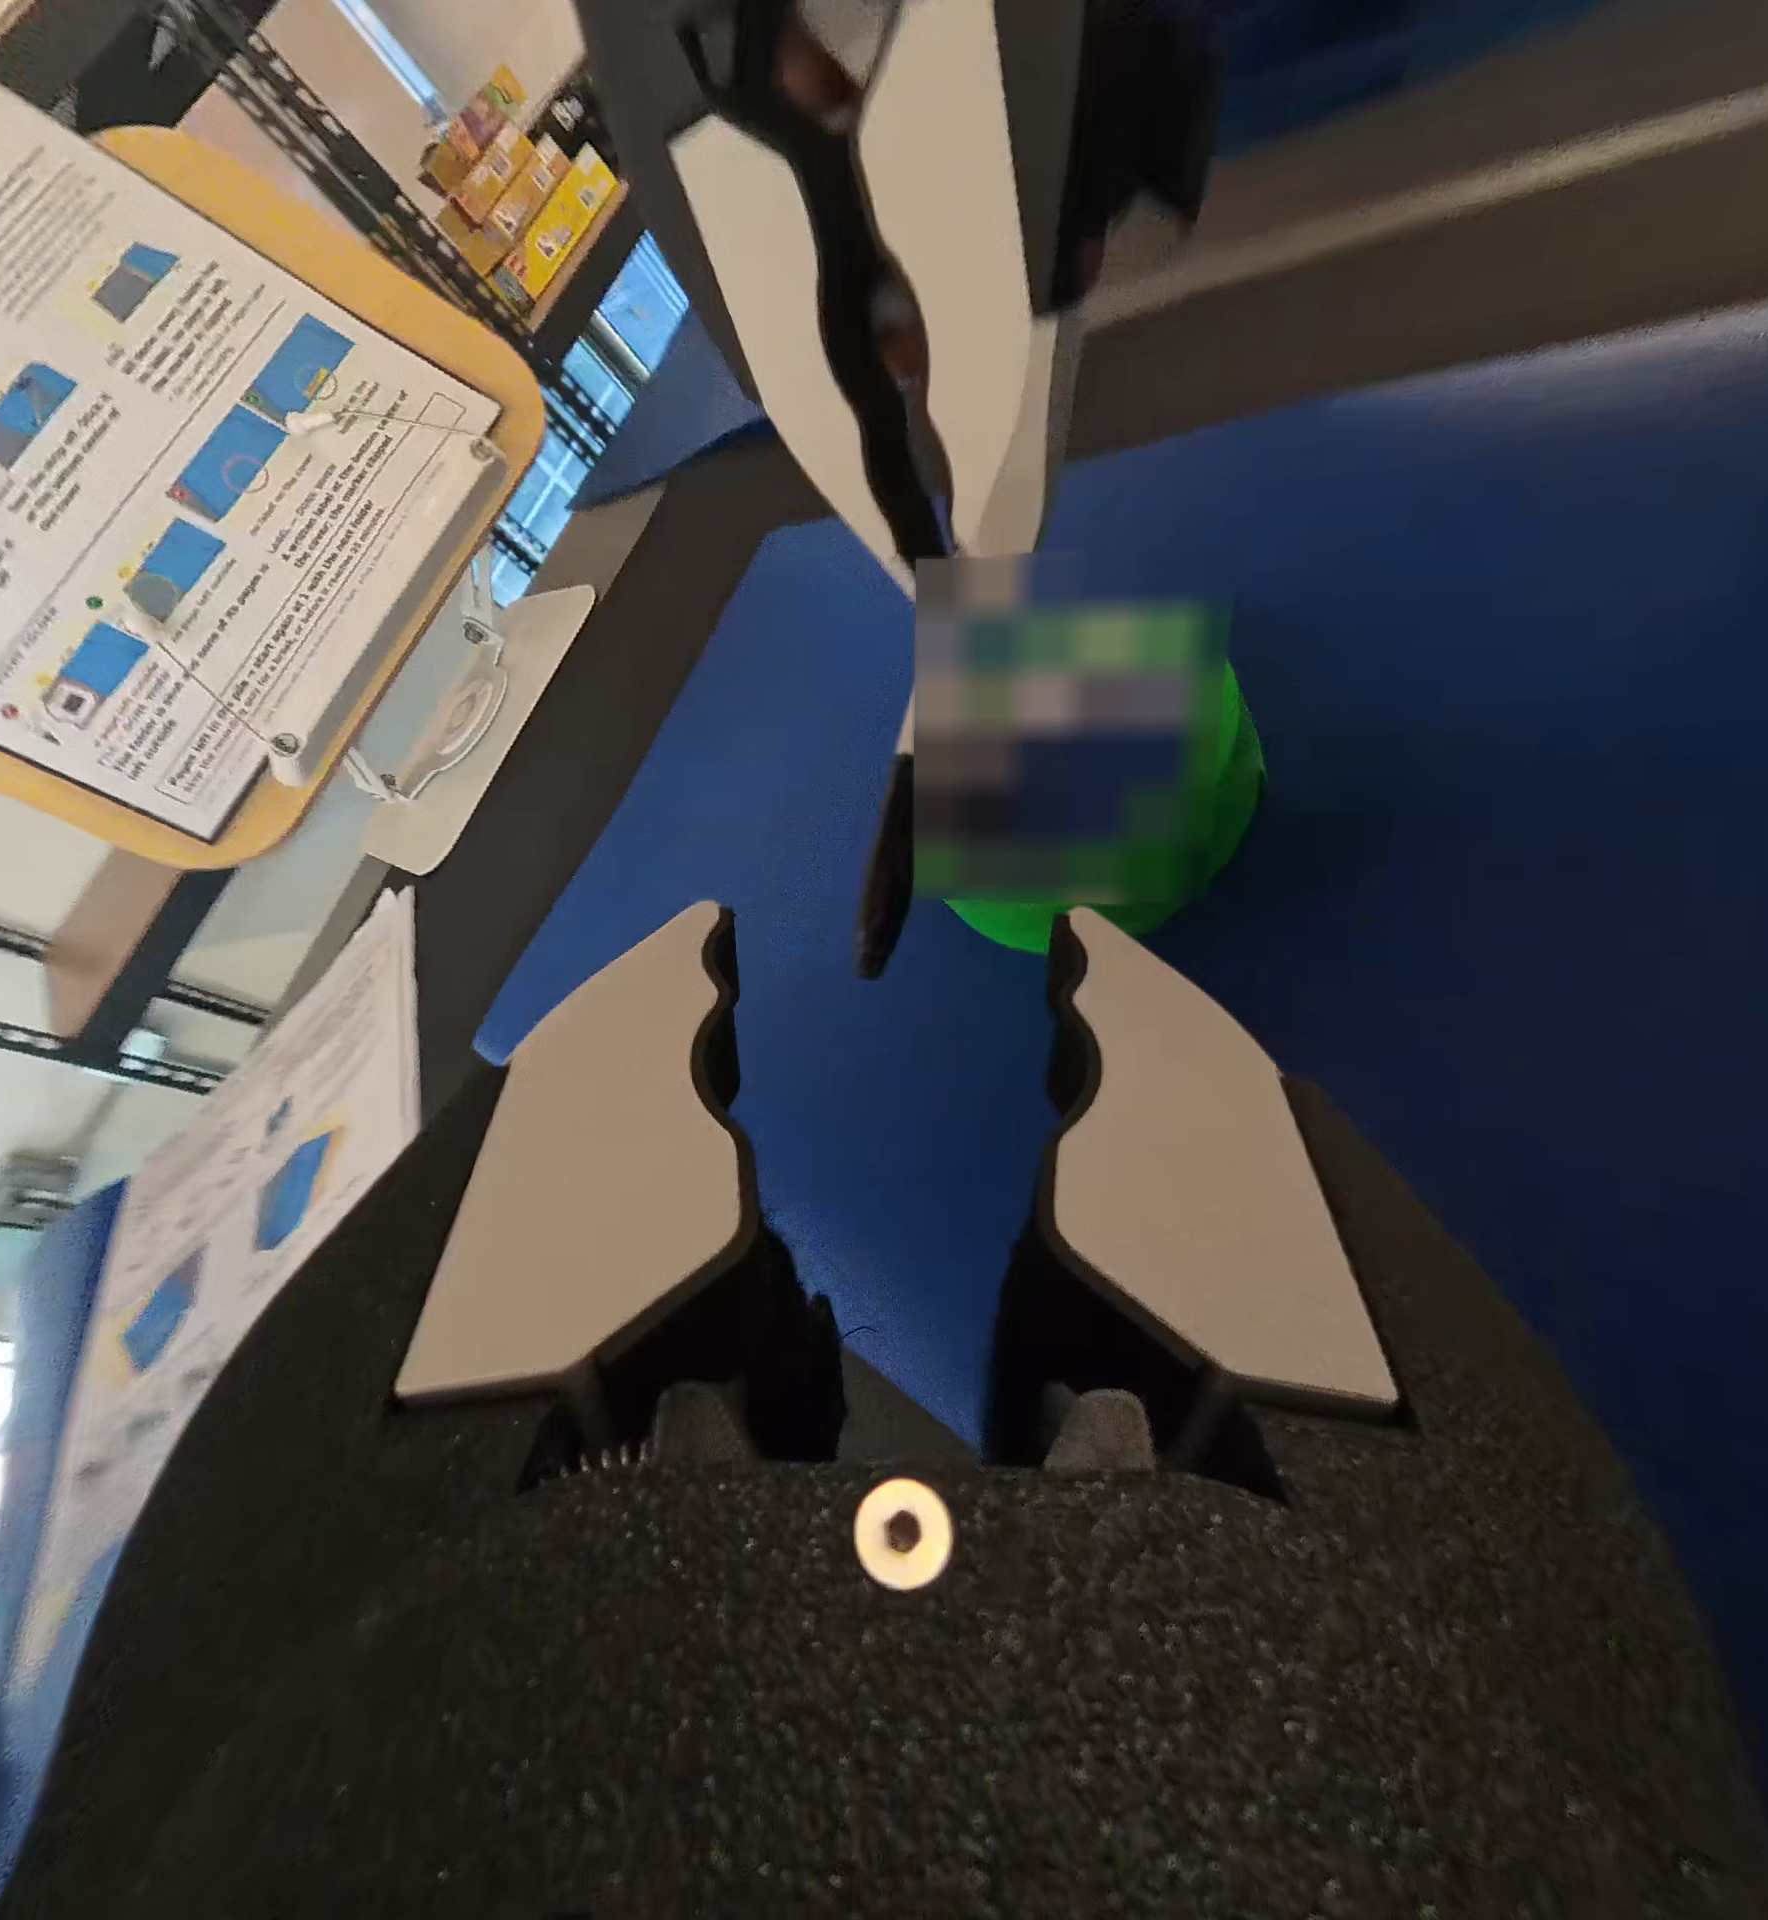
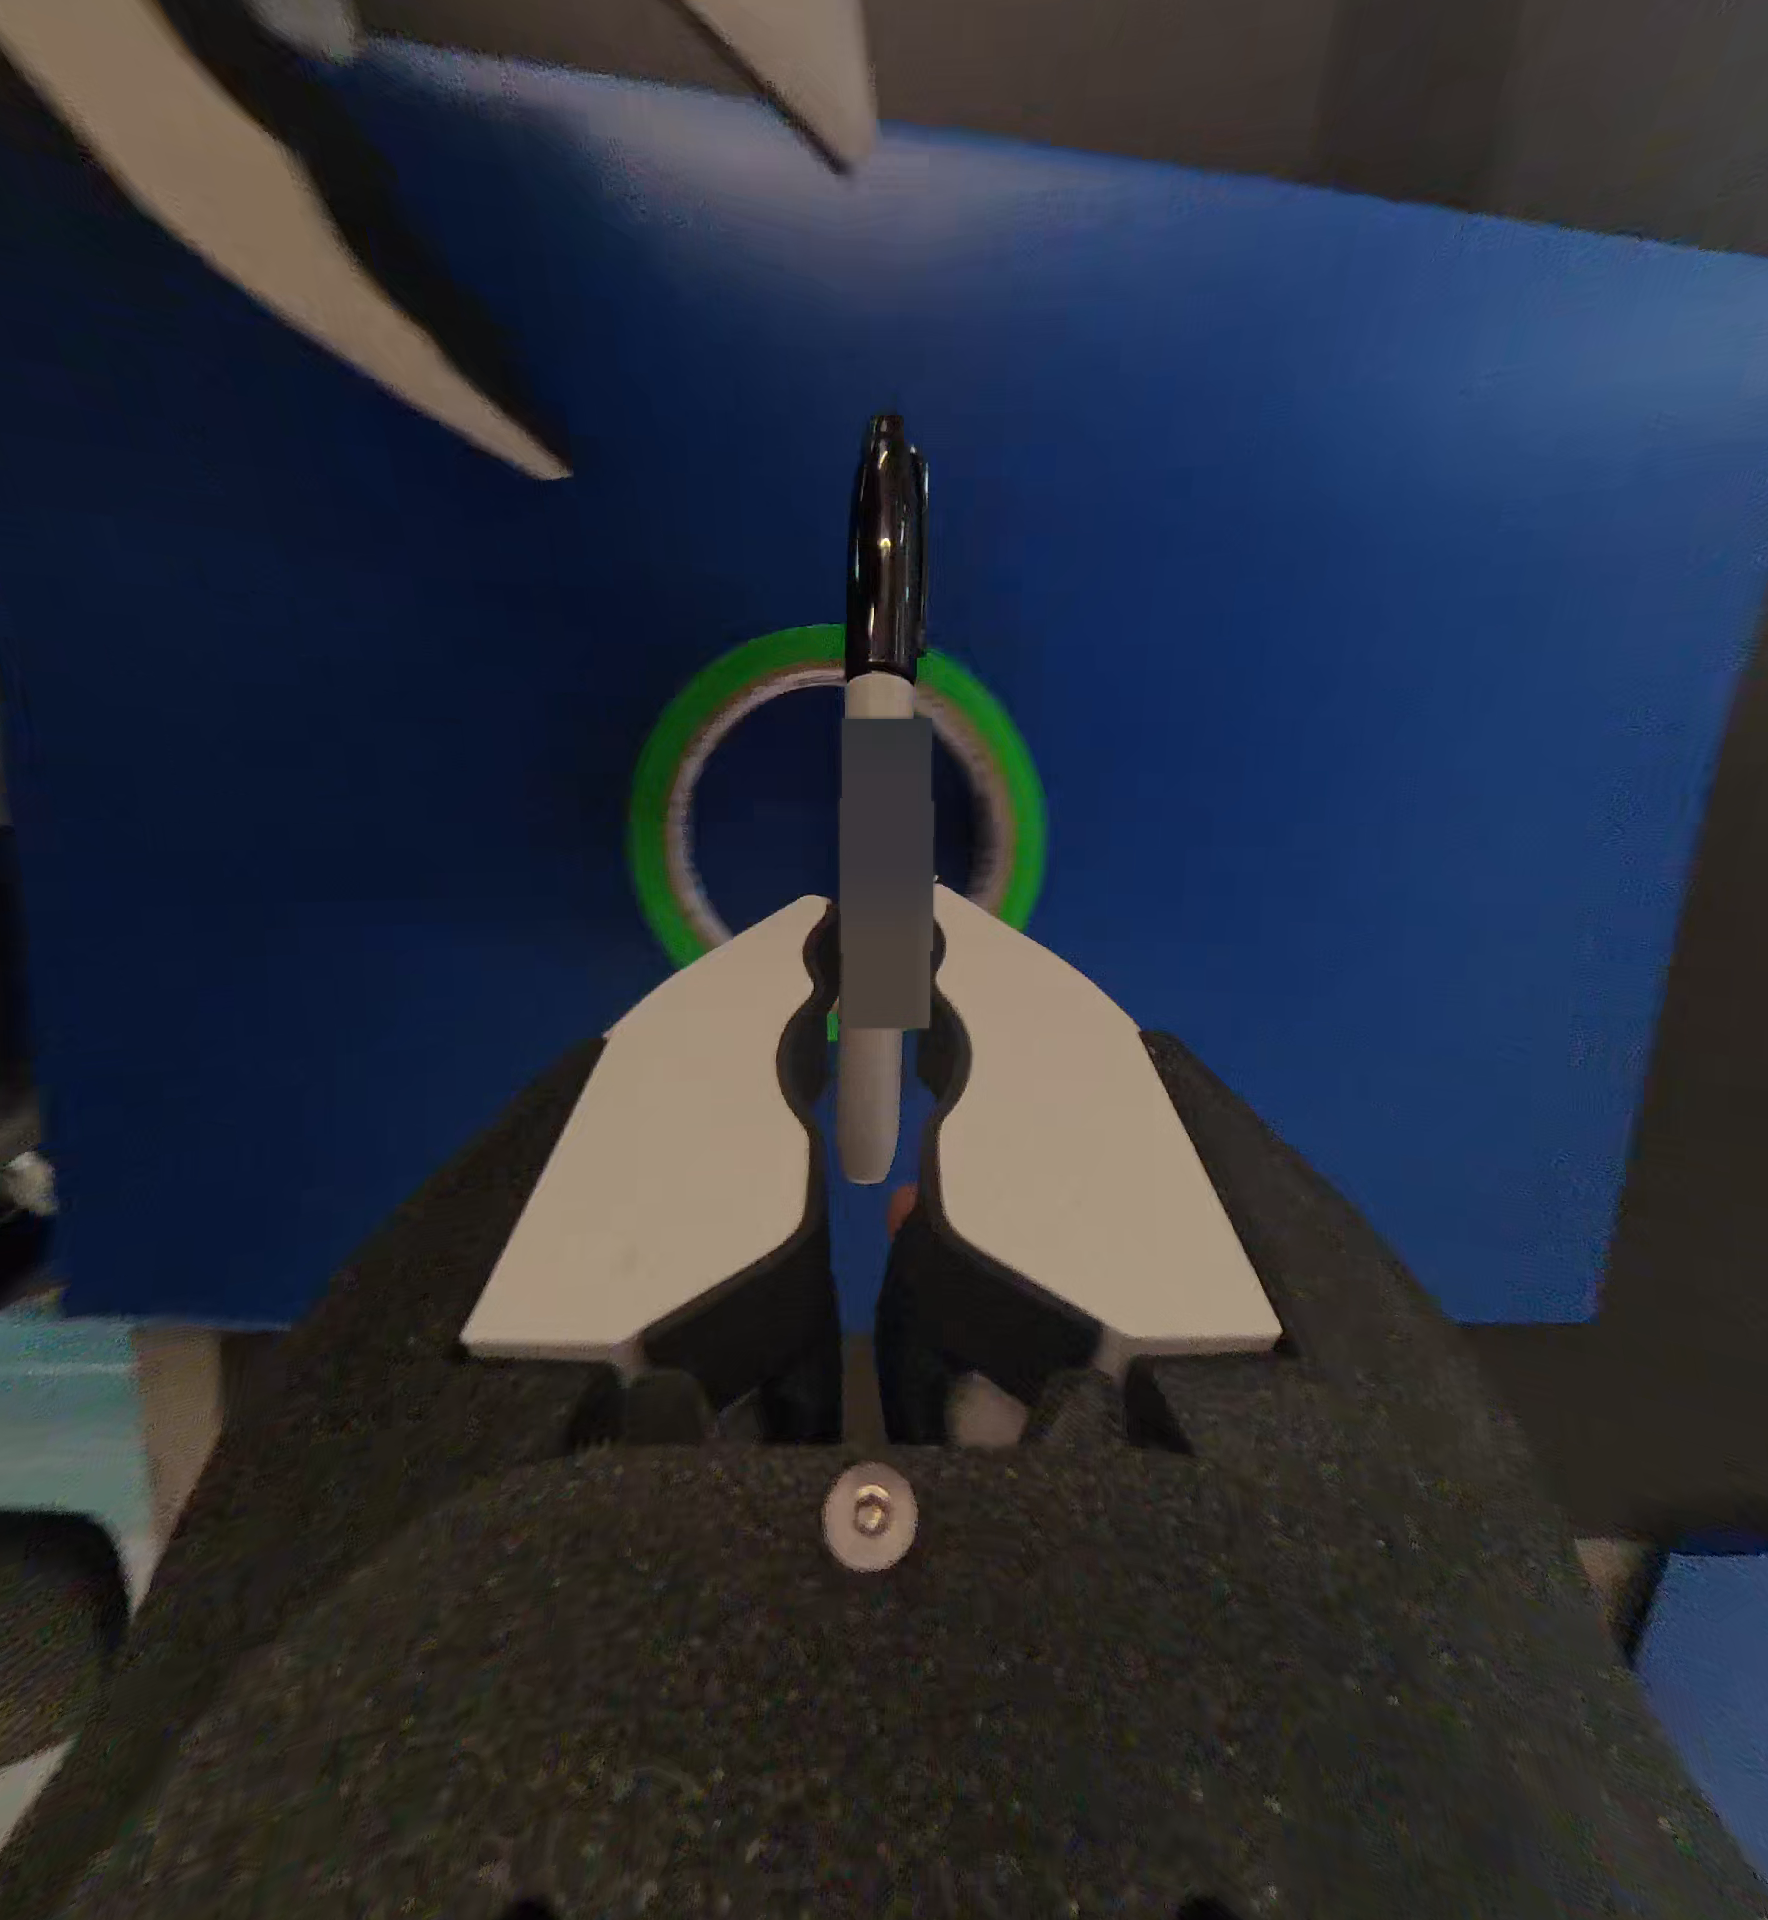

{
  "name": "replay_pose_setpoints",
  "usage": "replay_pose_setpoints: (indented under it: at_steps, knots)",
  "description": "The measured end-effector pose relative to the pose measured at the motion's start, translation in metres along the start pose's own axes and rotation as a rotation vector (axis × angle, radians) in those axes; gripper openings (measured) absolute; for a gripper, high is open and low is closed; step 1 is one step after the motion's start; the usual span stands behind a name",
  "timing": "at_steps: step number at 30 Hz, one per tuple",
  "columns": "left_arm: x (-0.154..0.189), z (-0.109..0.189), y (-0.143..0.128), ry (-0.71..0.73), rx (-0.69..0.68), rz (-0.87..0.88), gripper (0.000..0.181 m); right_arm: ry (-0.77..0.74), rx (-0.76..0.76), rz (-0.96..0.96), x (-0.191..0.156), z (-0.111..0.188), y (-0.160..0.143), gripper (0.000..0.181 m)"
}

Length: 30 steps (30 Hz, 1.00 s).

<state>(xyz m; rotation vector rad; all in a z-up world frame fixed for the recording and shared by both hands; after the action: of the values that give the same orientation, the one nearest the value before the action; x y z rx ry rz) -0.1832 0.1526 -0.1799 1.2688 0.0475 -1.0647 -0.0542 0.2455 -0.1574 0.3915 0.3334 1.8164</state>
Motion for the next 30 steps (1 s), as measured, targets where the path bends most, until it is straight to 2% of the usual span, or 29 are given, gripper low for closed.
replay_pose_setpoints:
  at_steps: [1,6,9,14,16,17,20,22,25,28,30]
  knots:
    - [0.004,0.001,0.0,-0.01,-0.032,-0.059,0.058,0.021,-0.016,0.003,-0.009,0.002,0.0,0.012]
    - [0.018,0.007,0.006,-0.059,-0.166,-0.294,0.059,0.092,-0.078,0.042,-0.034,0.013,0.01,0.011]
    - [0.028,0.001,0.01,-0.063,-0.215,-0.4,0.054,0.112,-0.08,0.053,-0.041,0.02,0.021,0.012]
    - [0.039,-0.006,0.011,-0.075,-0.239,-0.428,0.041,0.133,-0.057,0.073,-0.052,0.026,0.033,0.011]
    - [0.039,-0.004,0.013,-0.088,-0.22,-0.412,0.024,0.134,-0.042,0.081,-0.056,0.026,0.036,0.011]
    - [0.039,-0.002,0.013,-0.089,-0.215,-0.4,0.017,0.138,-0.037,0.083,-0.058,0.027,0.037,0.011]
    - [0.033,0.0,0.013,-0.091,-0.206,-0.301,0.012,0.122,-0.02,0.075,-0.059,0.027,0.038,0.011]
    - [0.026,0.003,0.011,-0.116,-0.189,-0.196,0.01,0.11,0.05,0.057,-0.06,0.03,0.041,0.015]
    - [0.017,0.009,0.005,-0.167,-0.145,-0.021,0.009,0.041,0.247,-0.008,-0.06,0.05,0.041,0.048]
    - [0.008,0.015,-0.002,-0.243,-0.084,0.183,0.009,-0.101,0.379,-0.062,-0.063,0.07,0.016,0.068]
    - [0.003,0.018,-0.008,-0.259,-0.08,0.256,0.01,-0.19,0.329,-0.106,-0.07,0.069,-0.015,0.068]
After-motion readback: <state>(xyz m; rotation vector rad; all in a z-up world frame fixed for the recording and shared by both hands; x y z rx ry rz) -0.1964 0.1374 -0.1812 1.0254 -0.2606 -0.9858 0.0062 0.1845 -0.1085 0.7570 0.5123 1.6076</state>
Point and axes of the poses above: each gripper's, where its closed fingertips meet, z back along the fingers, y out of its top, x = y × z across the jaws, the point moved 7 cm from there along z, back along the fingers, and after that the axes turned 2 degrees about x, right-handed, at the moved point
